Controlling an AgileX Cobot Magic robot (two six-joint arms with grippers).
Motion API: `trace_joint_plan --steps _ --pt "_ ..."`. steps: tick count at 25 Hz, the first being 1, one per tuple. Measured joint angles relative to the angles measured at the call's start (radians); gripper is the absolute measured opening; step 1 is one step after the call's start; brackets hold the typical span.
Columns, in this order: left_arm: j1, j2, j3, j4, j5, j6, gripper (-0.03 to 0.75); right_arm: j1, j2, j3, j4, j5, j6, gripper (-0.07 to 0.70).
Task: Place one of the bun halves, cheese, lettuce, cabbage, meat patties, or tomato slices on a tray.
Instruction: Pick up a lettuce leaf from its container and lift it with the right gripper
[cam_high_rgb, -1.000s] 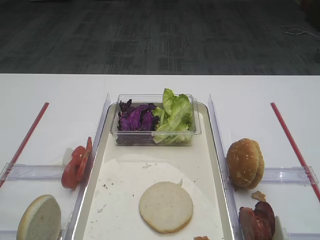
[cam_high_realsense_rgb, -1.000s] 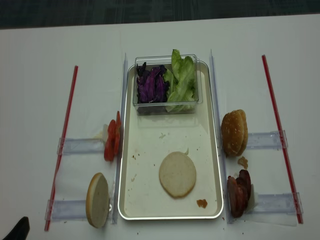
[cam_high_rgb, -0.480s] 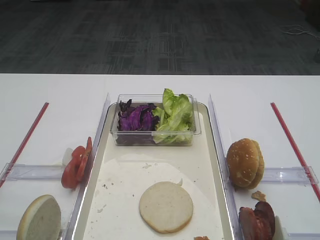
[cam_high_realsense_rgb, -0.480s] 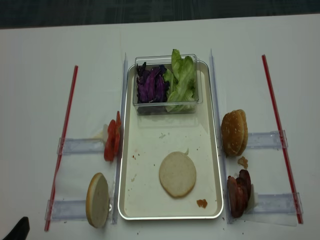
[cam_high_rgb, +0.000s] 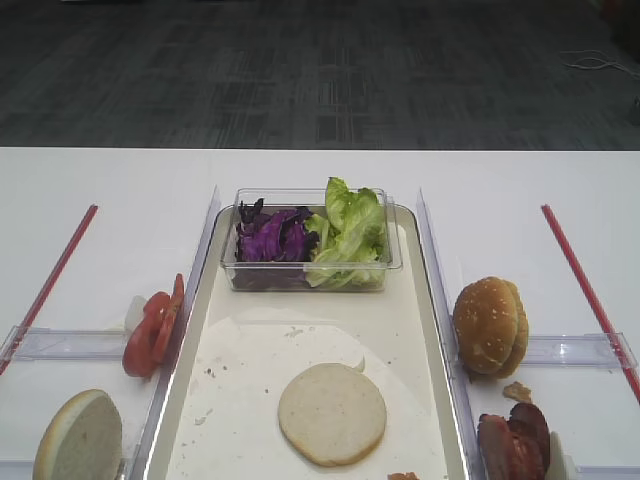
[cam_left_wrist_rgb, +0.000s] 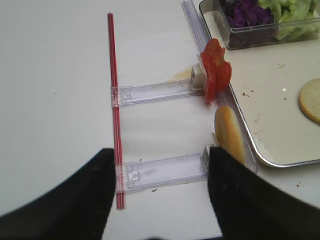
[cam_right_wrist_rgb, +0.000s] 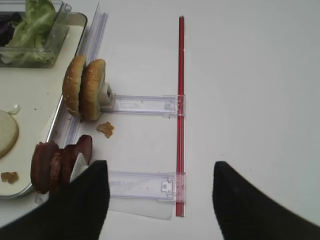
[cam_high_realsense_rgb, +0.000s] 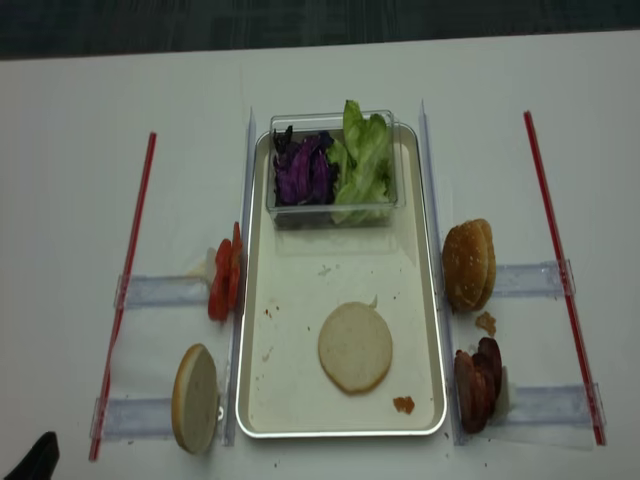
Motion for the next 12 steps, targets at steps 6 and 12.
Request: trace_joint_plan --steps 6,12 --pt "0.0 0.0 0.0 0.0 0.0 0.0 0.391 0.0 0.106 0.0 0.0 0.0 0.0 0.47" --pt "0.0 0.0 0.0 0.0 0.0 0.0 0.391 0.0 0.177 0.0 0.0 -0.002 0.0 0.469"
